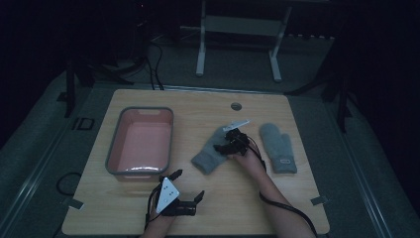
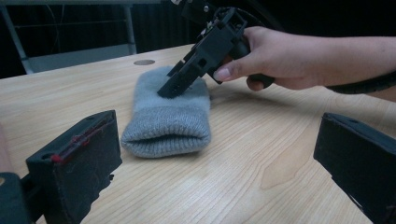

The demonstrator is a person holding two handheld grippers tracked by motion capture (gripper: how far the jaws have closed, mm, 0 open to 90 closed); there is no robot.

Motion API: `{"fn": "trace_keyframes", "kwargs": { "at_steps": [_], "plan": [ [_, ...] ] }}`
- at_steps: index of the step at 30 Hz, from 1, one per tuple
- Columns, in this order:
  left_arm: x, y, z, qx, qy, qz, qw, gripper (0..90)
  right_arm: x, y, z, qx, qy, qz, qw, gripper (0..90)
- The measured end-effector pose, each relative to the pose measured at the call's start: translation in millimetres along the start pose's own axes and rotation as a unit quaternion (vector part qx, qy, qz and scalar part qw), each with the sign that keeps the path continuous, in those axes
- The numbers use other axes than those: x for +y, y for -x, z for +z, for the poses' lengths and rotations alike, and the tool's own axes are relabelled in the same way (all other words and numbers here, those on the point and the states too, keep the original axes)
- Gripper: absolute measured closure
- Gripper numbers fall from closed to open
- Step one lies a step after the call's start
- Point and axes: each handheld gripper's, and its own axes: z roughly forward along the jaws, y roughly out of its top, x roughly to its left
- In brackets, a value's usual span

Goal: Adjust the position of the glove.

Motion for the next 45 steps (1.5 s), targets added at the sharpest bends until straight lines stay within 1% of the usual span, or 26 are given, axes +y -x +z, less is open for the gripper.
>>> {"fn": "trace_keyframes", "kwargs": {
  "at_steps": [4, 7, 8, 10, 12, 14, 15, 17, 18, 20, 21, 24, 27, 28, 29, 30, 31, 32, 34, 35, 36, 39, 40, 42, 43, 45],
  "plan": [
    [0.1, 0.2, 0.1, 0.000, -0.001, 0.000, 1.0000, 1.0, 2.4, 3.7, -0.2, 0.027, -0.010, 0.002, 0.9996, 58.4],
    [0.0, 0.2, 0.0, 0.000, 0.000, 0.000, 1.0000, 0.9, 5.5, 2.6, -2.3, 0.037, -0.020, -0.011, 0.9990, 73.7],
    [0.0, 0.2, 0.0, 0.001, 0.000, -0.001, 1.0000, 1.0, 7.0, 2.0, -4.6, 0.041, -0.021, -0.016, 0.9988, 77.1],
    [-0.1, -0.1, -0.1, 0.001, 0.001, -0.002, 1.0000, 1.0, 9.9, -0.3, -10.8, 0.053, -0.030, -0.030, 0.9977, 79.8],
    [-0.1, -0.2, -0.2, 0.001, 0.001, -0.003, 1.0000, 1.0, 11.7, -1.6, -20.5, 0.070, -0.020, -0.037, 0.9966, 80.5],
    [-0.2, -0.1, -0.3, 0.001, 0.002, -0.003, 1.0000, 1.0, 13.3, -3.2, -32.7, 0.092, -0.010, -0.052, 0.9943, 80.7],
    [-0.2, -0.1, -0.3, 0.001, 0.002, -0.002, 1.0000, 1.0, 14.1, -4.5, -39.1, 0.108, -0.003, -0.066, 0.9919, 80.6],
    [-0.2, -0.1, -0.4, 0.000, 0.002, -0.002, 1.0000, 1.0, 16.2, -8.0, -49.8, 0.135, -0.002, -0.092, 0.9865, 80.7],
    [-0.3, -0.1, -0.5, 0.000, 0.002, -0.002, 1.0000, 1.0, 17.1, -10.4, -53.9, 0.150, -0.005, -0.109, 0.9826, 80.6],
    [-0.3, -0.1, -0.5, 0.000, 0.003, -0.002, 1.0000, 1.0, 17.7, -14.7, -57.3, 0.167, -0.010, -0.129, 0.9774, 80.7],
    [-0.2, 0.0, -0.4, 0.000, 0.003, -0.002, 1.0000, 1.0, 17.4, -17.2, -55.8, 0.176, -0.018, -0.139, 0.9744, 80.6],
    [-0.2, 0.0, -0.4, 0.000, 0.002, -0.002, 1.0000, 1.0, 14.1, -24.6, -44.4, 0.191, -0.031, -0.163, 0.9674, 80.4],
    [-0.2, -0.1, -0.4, 0.000, 0.002, -0.004, 1.0000, 1.0, 11.8, -29.2, -31.2, 0.210, -0.028, -0.175, 0.9615, 79.6],
    [-0.2, -0.2, -0.3, 0.000, 0.002, -0.003, 1.0000, 1.0, 11.4, -30.1, -26.7, 0.210, -0.028, -0.180, 0.9605, 78.3],
    [-0.2, -0.1, -0.3, -0.001, 0.002, -0.004, 1.0000, 1.0, 10.9, -30.7, -22.0, 0.207, -0.032, -0.182, 0.9609, 74.9],
    [-0.2, -0.2, -0.3, -0.001, 0.002, -0.004, 1.0000, 0.9, 9.6, -31.0, -16.4, 0.202, -0.038, -0.186, 0.9609, 67.1],
    [-0.2, -0.2, -0.3, -0.001, 0.002, -0.003, 1.0000, 1.0, 7.5, -31.1, -10.7, 0.192, -0.045, -0.189, 0.9621, 57.2],
    [-0.2, -0.2, -0.4, -0.002, 0.002, -0.003, 1.0000, 1.0, 5.4, -30.1, -5.8, 0.185, -0.048, -0.185, 0.9639, 50.7],
    [-0.2, -0.3, -0.4, -0.002, 0.002, -0.003, 1.0000, 1.0, 4.2, -25.0, -3.4, 0.189, -0.043, -0.166, 0.9668, 45.4],
    [-0.2, -0.4, -0.4, -0.002, 0.002, -0.004, 1.0000, 1.0, 4.1, -23.7, -4.4, 0.184, -0.039, -0.164, 0.9683, 42.4],
    [-0.2, -0.3, -0.4, -0.002, 0.002, -0.005, 1.0000, 0.9, 4.1, -23.5, -6.6, 0.178, -0.038, -0.164, 0.9695, 40.5],
    [-0.2, -0.4, -0.3, -0.002, 0.002, -0.005, 1.0000, 1.0, 5.2, -24.0, -16.8, 0.168, -0.032, -0.170, 0.9705, 38.0],
    [-0.2, -0.5, -0.2, -0.002, 0.002, -0.005, 1.0000, 1.0, 6.0, -23.4, -21.4, 0.162, -0.029, -0.167, 0.9722, 36.1],
    [-0.2, -0.5, -0.3, -0.002, 0.002, -0.005, 1.0000, 1.0, 7.2, -20.1, -32.9, 0.150, -0.021, -0.152, 0.9766, 30.2],
    [-0.2, -0.6, -0.3, -0.002, 0.002, -0.005, 1.0000, 1.0, 7.7, -17.6, -39.4, 0.141, -0.015, -0.144, 0.9793, 29.1],
    [-0.2, -0.5, -0.3, -0.002, 0.002, -0.005, 1.0000, 1.0, 6.4, -11.9, -54.2, 0.126, 0.006, -0.120, 0.9847, 22.1]
  ]
}}
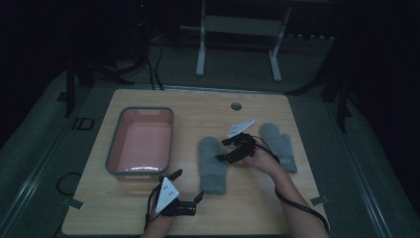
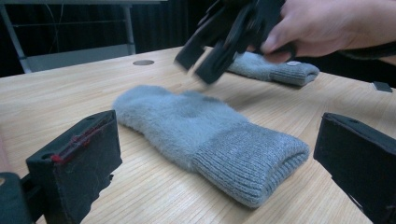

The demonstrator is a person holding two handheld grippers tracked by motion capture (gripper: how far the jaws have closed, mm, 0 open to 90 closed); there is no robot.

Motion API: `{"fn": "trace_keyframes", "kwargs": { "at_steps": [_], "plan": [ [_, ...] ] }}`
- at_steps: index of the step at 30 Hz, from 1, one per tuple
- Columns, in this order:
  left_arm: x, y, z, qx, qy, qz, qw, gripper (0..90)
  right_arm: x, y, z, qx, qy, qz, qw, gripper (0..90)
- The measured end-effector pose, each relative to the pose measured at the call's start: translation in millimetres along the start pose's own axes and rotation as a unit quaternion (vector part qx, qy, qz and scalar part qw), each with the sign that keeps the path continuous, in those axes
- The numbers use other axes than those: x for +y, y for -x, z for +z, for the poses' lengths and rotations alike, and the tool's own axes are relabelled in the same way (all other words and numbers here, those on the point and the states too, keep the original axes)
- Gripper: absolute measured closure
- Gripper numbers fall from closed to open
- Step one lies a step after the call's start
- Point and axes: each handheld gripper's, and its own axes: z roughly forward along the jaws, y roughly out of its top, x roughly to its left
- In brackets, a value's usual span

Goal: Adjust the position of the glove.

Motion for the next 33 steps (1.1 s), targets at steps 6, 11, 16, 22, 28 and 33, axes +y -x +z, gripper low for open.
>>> {"fn": "trace_keyframes", "kwargs": {
  "at_steps": [6, 11, 16, 22, 28, 33],
  "plan": [
    [-0.1, 0.0, -0.1, 0.000, 0.000, -0.001, 1.0000, 1.0, -15.9, 8.8, -45.8, -0.055, 0.025, 0.046, 0.9971, 22.2],
    [0.0, -0.2, 0.0, 0.000, 0.000, -0.001, 1.0000, 1.0, -37.3, 18.9, -81.2, -0.096, 0.056, 0.087, 0.9900, 31.3],
    [-0.1, -0.3, -0.1, 0.000, 0.001, -0.002, 1.0000, 1.0, -63.8, 33.8, -104.3, -0.140, 0.045, 0.144, 0.9786, 33.5],
    [0.0, -0.3, 0.0, 0.000, 0.000, -0.002, 1.0000, 1.0, -89.5, 50.1, -115.8, -0.198, 0.052, 0.188, 0.9606, 38.6],
    [0.0, -0.4, 0.1, 0.000, 0.000, -0.003, 1.0000, 1.0, -126.8, 66.0, -101.6, -0.252, 0.031, 0.240, 0.9368, 39.7],
    [-0.1, -0.2, 0.0, 0.000, 0.001, -0.003, 1.0000, 1.0, -147.8, 64.5, -84.5, -0.265, 0.021, 0.225, 0.9372, 54.2]
  ]
}}
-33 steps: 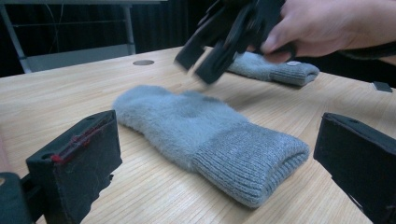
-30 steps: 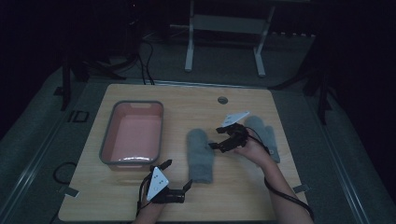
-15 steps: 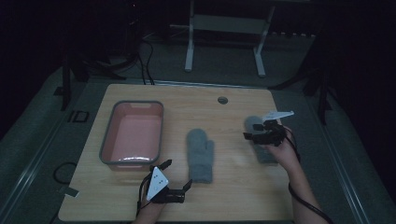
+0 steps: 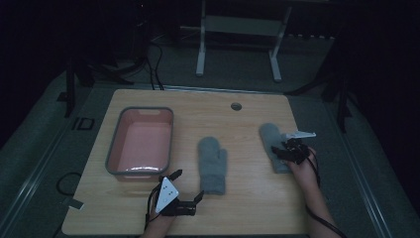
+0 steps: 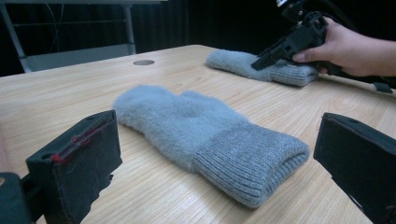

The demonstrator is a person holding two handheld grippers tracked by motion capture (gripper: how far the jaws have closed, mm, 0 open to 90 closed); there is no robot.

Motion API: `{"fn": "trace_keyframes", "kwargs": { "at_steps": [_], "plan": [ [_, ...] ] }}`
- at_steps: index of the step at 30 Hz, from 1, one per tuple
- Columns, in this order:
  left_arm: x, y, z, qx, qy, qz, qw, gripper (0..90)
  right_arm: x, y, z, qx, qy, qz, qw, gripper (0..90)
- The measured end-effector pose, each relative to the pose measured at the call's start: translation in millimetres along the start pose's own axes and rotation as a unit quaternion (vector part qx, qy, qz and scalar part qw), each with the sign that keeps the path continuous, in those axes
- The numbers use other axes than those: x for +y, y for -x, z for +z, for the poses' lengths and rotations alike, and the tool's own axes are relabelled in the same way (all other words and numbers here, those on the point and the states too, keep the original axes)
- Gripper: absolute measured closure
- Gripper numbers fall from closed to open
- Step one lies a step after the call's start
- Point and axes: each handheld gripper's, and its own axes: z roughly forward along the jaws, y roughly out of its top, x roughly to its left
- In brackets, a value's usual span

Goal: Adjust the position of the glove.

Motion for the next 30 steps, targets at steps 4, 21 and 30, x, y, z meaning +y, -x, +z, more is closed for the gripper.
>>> {"fn": "trace_keyframes", "kwargs": {
  "at_steps": [4, 21, 30],
  "plan": [
    [0.0, -0.1, 0.0, 0.000, 0.000, 0.000, 1.0000, 1.0, -0.1, -5.9, -11.2, -0.021, 0.004, 0.046, 0.9987, 80.6],
    [0.0, -0.1, -0.2, 0.002, 0.001, -0.001, 1.0000, 1.0, -24.2, -51.8, -89.4, -0.069, 0.050, 0.107, 0.9906, 82.8],
    [-0.1, -0.1, -0.3, 0.002, 0.001, -0.001, 1.0000, 1.0, -43.5, -61.9, -85.7, -0.079, 0.033, 0.095, 0.9918, 82.6]
  ]
}}
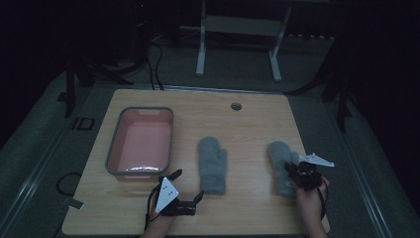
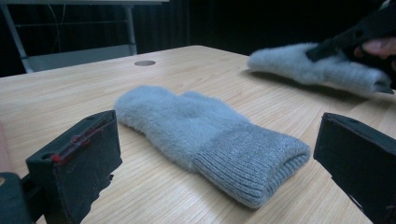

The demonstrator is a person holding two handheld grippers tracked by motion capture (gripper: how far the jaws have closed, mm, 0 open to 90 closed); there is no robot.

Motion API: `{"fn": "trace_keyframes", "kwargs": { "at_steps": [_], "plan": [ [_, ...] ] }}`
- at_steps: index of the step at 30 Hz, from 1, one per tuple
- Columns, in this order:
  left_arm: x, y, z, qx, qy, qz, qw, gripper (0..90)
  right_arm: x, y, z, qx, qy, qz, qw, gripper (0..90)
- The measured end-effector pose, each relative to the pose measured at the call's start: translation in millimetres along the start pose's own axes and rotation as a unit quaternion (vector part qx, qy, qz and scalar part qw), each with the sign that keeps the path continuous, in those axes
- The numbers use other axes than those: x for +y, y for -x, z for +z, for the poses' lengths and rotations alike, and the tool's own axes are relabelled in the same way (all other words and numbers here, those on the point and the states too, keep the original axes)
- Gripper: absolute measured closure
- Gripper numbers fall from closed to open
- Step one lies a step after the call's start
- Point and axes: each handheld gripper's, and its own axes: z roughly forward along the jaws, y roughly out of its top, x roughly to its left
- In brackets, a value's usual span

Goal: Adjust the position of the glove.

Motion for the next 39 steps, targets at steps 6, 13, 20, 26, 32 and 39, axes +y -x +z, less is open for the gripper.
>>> {"fn": "trace_keyframes", "kwargs": {
  "at_steps": [6, 13, 20, 26, 32, 39],
  "plan": [
    [0.1, -0.1, 0.1, -0.001, -0.001, 0.000, 1.0000, 1.0, -14.2, -2.1, 18.4, -0.013, -0.027, -0.016, 0.9994, 79.8],
    [0.0, 0.0, 0.0, -0.001, 0.000, 0.001, 1.0000, 1.0, -4.0, 5.3, 7.9, 0.027, -0.012, -0.021, 0.9993, 55.3],
    [-0.2, -0.3, -0.3, -0.013, 0.002, -0.006, 0.9999, 1.0, 5.9, 13.5, 7.8, 0.075, -0.021, -0.110, 0.9909, 48.1],
    [0.0, 0.3, 0.0, -0.009, 0.000, -0.004, 0.9999, 1.0, -3.9, 20.5, 21.3, 0.083, -0.055, -0.107, 0.9892, 48.3],
    [-0.2, 0.9, -0.1, -0.008, 0.002, -0.002, 1.0000, 1.0, -9.9, 26.1, 23.1, 0.078, -0.046, -0.038, 0.9952, 78.7],
    [-0.1, 0.7, -0.1, -0.007, 0.002, -0.004, 1.0000, 0.9, 6.5, 11.4, 3.6, 0.046, -0.001, -0.014, 0.9988, 82.9]
  ]
}}
